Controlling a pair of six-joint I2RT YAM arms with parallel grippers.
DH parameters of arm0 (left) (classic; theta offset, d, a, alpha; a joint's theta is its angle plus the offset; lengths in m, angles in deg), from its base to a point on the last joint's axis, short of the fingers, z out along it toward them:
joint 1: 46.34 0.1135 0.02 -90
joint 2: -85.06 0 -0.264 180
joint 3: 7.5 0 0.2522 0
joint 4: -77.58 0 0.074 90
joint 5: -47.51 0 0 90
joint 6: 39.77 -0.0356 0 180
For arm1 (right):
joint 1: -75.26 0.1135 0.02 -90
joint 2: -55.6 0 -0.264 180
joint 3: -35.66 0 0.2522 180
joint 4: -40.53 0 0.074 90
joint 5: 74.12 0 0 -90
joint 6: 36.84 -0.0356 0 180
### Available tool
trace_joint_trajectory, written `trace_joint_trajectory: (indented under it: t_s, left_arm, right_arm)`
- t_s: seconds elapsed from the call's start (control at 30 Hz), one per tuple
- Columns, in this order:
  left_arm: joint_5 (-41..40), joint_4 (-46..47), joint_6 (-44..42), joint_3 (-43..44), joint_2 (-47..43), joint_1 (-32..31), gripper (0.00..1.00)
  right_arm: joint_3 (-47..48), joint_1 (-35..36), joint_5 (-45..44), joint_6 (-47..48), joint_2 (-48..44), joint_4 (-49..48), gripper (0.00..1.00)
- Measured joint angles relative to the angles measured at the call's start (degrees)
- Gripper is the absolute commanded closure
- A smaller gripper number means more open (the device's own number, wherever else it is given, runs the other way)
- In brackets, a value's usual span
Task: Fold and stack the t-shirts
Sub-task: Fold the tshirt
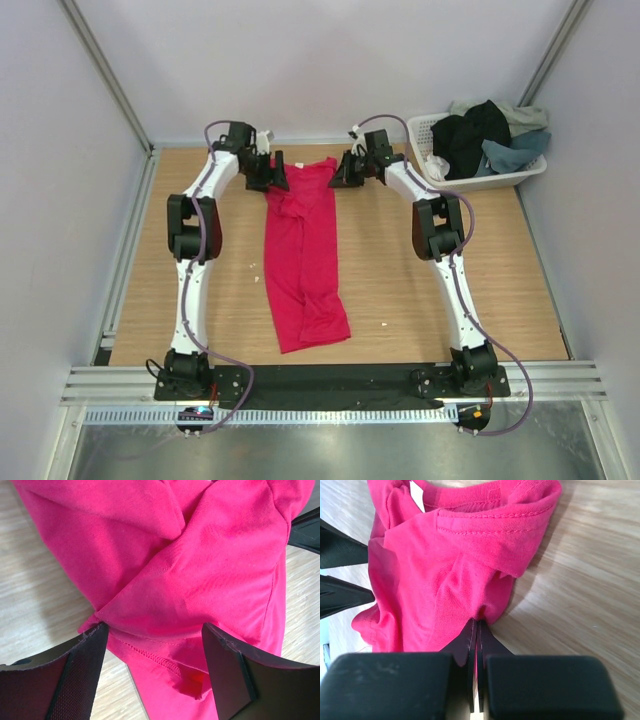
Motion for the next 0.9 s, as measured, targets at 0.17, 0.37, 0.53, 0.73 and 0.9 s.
trace_joint_trajectory:
  t_s: [0.17,0.37,0.53,0.73,0.9]
  left_arm:
    - [0.04,0.46,0.15,3.43,2.12,-0.72,0.18]
    - [-0.52,2.78,1.01,8.33,5.18,-2.32,0.13]
    - [-2.10,4.59,1.03,10.05,6.43,-3.39,0.12]
    - [-4.17,4.59,0.94,10.34,6.16,-3.67,0.05]
    - [-5.77,2.19,1.44,6.45,0.46,-2.82,0.05]
  right_arm:
    - [1.51,-0.20,-2.64,0.55,0.39,0.28,0.99]
    - [3.04,-1.25,-5.03,1.53,0.98,0.44,0.99]
    - [4.63,-2.29,-6.64,2.14,1.68,0.72,0.89]
    - [9.20,-3.30,-7.34,4.26,2.93,0.76,0.43]
    - [8.13,-3.76,-8.07,7.87,0.37,3.26,0.41]
